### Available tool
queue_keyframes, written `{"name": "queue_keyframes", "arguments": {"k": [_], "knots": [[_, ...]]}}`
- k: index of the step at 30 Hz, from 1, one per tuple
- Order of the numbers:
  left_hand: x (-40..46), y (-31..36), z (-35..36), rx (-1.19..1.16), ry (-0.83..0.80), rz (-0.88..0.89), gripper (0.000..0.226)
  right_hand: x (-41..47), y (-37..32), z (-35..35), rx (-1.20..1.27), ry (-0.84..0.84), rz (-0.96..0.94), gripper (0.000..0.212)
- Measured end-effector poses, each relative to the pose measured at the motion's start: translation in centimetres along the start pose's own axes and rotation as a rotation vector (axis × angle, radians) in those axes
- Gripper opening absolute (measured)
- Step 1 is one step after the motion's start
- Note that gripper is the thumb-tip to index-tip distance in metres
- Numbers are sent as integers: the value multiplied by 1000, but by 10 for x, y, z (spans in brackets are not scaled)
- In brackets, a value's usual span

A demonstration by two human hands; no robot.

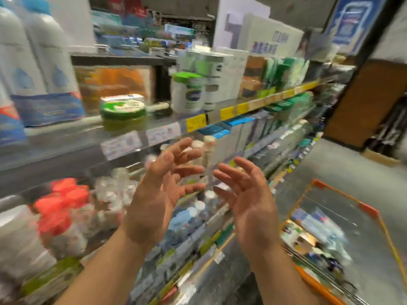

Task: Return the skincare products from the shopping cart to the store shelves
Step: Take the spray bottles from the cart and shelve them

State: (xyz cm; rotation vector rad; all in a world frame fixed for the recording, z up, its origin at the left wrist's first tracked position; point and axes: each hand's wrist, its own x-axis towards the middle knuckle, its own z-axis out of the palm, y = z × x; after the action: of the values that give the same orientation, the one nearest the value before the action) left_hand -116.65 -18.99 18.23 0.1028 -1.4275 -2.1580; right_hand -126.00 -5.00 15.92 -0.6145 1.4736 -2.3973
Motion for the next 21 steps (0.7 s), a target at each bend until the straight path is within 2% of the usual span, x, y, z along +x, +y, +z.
{"name": "queue_keyframes", "arguments": {"k": [5, 9, 15, 16, 19, 21], "knots": [[-2, -70, 76, -17, -96, -211, 98, -28, -22, -111, 58, 258, 81, 40], [-12, -119, 134, -38, -145, -352, 105, -52, -39, -186, 86, 397, 121, 43], [-23, -172, 200, -45, -233, -491, 104, -91, -61, -277, 54, 582, 173, 33], [-24, -179, 209, -39, -245, -499, 100, -97, -64, -289, 20, 600, 174, 33], [-21, -195, 232, -32, -259, -539, 70, -109, -70, -316, -30, 653, 181, 33], [-16, -205, 241, -22, -278, -562, 67, -111, -70, -329, -43, 691, 188, 32]]}}
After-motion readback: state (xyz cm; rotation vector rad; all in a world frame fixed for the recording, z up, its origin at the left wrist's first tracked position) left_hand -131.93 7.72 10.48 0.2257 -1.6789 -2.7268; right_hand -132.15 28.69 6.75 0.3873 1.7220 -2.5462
